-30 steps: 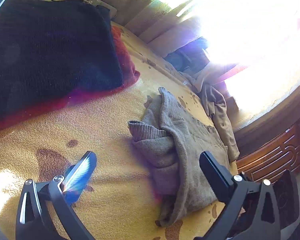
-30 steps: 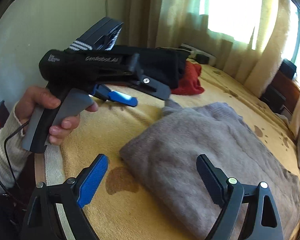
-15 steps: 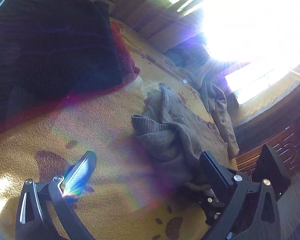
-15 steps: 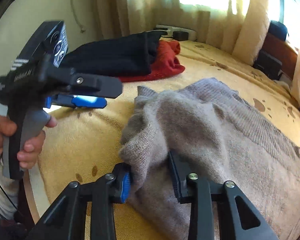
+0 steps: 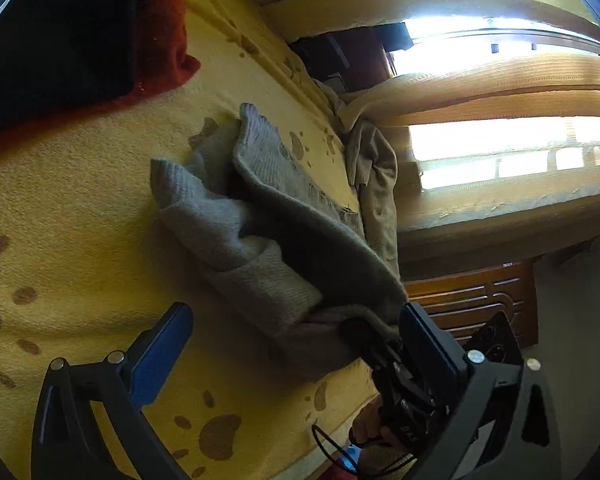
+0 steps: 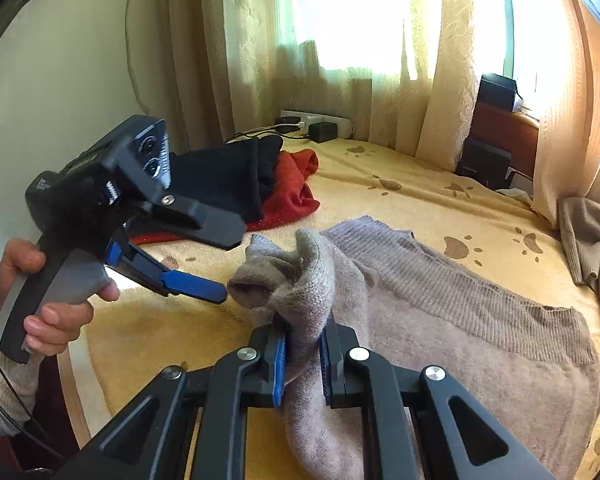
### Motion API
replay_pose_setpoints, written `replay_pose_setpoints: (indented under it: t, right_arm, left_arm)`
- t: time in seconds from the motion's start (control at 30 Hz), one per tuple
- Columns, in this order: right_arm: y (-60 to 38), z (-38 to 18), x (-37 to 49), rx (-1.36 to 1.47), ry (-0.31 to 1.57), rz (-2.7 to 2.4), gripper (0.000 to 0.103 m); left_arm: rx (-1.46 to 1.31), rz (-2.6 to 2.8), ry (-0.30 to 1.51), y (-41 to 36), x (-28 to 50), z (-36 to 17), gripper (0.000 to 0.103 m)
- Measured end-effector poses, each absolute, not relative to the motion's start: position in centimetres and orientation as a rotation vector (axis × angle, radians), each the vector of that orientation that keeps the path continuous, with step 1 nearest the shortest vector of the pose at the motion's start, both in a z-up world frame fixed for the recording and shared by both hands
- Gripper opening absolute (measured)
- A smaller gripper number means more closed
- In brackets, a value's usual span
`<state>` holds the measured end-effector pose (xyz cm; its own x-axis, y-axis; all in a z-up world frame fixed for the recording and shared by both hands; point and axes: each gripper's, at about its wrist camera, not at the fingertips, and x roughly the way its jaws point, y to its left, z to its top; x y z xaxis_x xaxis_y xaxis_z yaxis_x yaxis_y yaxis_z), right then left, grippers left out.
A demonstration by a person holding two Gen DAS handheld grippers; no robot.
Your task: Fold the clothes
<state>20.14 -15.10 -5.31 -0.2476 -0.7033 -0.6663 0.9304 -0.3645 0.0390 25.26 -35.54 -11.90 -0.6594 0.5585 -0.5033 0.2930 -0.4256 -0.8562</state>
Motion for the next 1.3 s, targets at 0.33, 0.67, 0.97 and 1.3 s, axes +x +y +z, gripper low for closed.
replay_pose_setpoints:
  t: [0.33, 0.67, 0.97, 1.3]
  right_arm:
    - [-14.6, -6.0, 23.3, 0.633, 0.529, -1.747, 0.015]
    - [-10.9, -6.3, 24.2, 0.586, 0.478, -1.723, 0.093]
    - [3.5, -5.1, 11.7, 0.891, 0.039, -2.127, 0.093]
    - [8.4, -8.7, -0.2, 1.153, -0.096, -2.236, 0.093]
  left_arm:
    - [-1.333, 2.07, -1.621, -33.2, 19.7, -13.4, 0.103]
    - [-1.342, 2.204, -1.574, -35.4, 20.9, -15.0, 0.032]
    - [-1.252, 2.25, -1.539, -35.5, 21.9, -15.4, 0.028]
    - [-1.23, 2.267, -1.527, -35.5, 21.9, -15.6, 0.03]
